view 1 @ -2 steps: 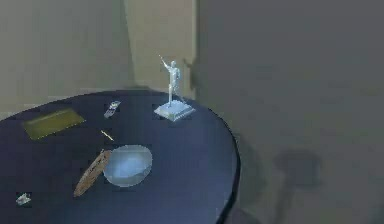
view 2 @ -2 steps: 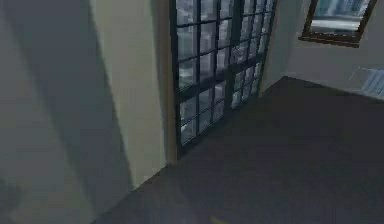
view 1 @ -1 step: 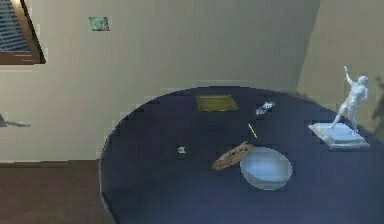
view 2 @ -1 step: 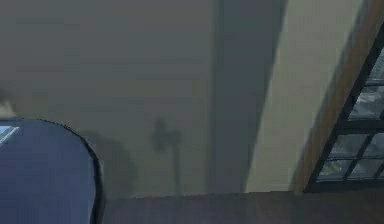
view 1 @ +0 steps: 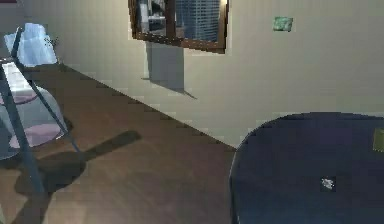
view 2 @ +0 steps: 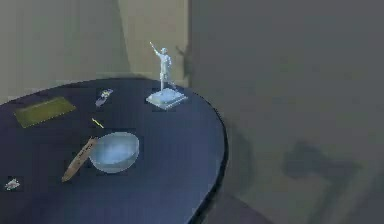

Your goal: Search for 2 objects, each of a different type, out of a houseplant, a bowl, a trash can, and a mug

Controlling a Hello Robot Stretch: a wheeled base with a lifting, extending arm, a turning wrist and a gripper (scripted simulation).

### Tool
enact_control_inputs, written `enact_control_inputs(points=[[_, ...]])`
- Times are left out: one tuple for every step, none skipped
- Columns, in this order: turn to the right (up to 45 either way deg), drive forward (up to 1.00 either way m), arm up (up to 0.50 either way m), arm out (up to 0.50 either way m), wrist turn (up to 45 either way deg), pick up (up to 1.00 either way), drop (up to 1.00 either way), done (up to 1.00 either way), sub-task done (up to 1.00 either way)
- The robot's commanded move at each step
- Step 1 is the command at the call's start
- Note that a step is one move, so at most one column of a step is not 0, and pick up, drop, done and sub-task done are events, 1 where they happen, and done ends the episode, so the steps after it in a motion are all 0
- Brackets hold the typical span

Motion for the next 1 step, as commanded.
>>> enact_control_inputs(points=[[-45.0,0.00,0.00,0.00,0.0,0.00,0.00,0.00,0.00]])
